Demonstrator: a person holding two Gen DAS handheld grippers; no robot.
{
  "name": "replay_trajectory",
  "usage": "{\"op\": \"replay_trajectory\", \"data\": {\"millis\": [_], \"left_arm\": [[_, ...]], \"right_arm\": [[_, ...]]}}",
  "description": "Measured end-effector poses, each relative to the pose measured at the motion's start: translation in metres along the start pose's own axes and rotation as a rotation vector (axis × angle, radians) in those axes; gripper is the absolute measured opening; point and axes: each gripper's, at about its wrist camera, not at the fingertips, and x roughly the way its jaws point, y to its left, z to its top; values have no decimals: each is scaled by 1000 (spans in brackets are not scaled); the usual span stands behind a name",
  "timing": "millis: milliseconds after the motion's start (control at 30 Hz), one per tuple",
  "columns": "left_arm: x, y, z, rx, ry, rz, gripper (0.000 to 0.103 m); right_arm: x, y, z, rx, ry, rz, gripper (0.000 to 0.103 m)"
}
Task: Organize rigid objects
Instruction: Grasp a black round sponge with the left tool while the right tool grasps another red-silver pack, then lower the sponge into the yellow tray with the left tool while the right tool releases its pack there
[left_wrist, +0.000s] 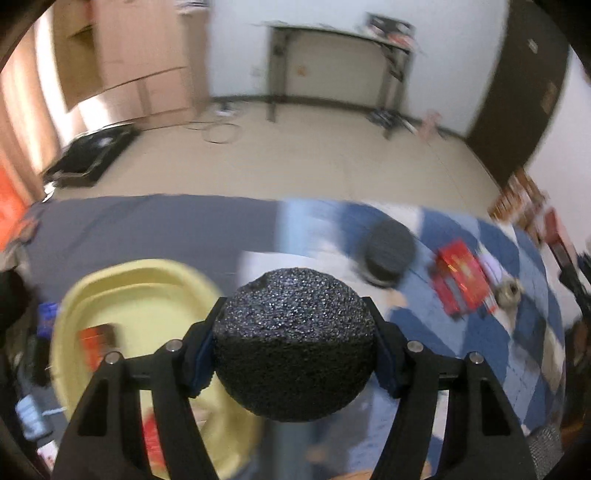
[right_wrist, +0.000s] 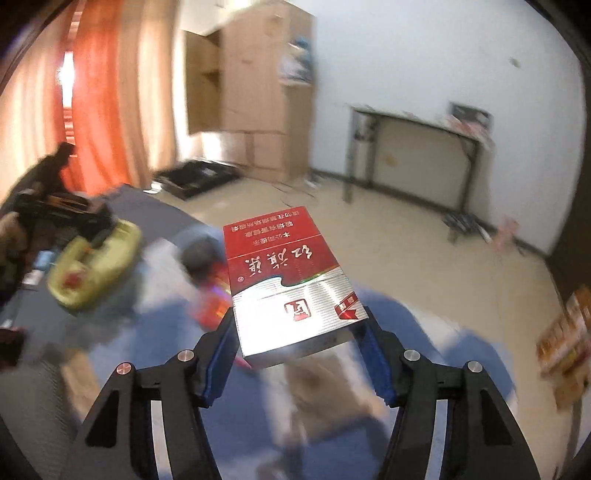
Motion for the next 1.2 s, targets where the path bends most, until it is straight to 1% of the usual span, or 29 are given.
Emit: {"op": "replay_trajectory", "data": {"millis": [33,67,133,167,200,267,300,400,567,633,667,767,833,867,900,933,967,1000,1033,1067,1100,1133,1200], "left_arm": [[-8,19,1,-28,-13,21,69],[-19,46,1,-67,-24,53,69],[-27,81,-1,-115,-16,98,69],[-30,96,-4,-129,-10,120,69],[-31,112,-11,-139,-2,146,69],[-27,132,-21,-151,18,172,69],[-21,144,-28,-166,37,184,69],[-5,167,-40,-201,74,185,69],[28,192,-50,-255,100,180,69],[43,203,-54,-263,128,178,69],[48,206,-56,-265,137,172,69],[55,210,-60,-257,140,168,69],[61,216,-64,-265,148,161,70],[62,217,-65,-265,146,155,71],[63,217,-65,-263,137,151,71],[64,218,-65,-265,133,147,73],[65,221,-65,-273,132,147,81],[65,222,-65,-282,130,148,84],[61,222,-64,-284,114,141,91],[55,222,-61,-287,86,139,97],[48,222,-58,-290,64,140,100],[39,221,-53,-291,39,138,103],[22,213,-41,-270,12,117,103]], "right_arm": [[2,19,14,-22,-12,29,61],[5,41,28,-47,-25,59,61],[14,84,50,-85,-48,129,61],[25,110,60,-101,-46,174,61],[35,127,66,-110,-40,201,61],[61,165,73,-136,-5,254,61],[80,190,74,-166,26,280,61],[125,238,71,-262,107,317,60],[186,289,67,-354,212,343,60],[209,302,70,-386,246,348,60],[220,308,67,-413,275,350,60],[245,328,59,-482,338,350,60],[254,337,60,-498,348,341,60],[253,343,66,-493,341,348,60],[259,346,67,-471,358,368,61],[263,349,68,-461,372,373,64],[264,352,67,-464,378,375,73],[262,355,67,-476,375,391,84],[249,354,67,-484,346,403,90],[239,351,71,-486,308,404,100],[228,347,77,-477,263,401,103],[215,338,84,-453,231,403,103],[190,311,99,-392,179,401,103]]}}
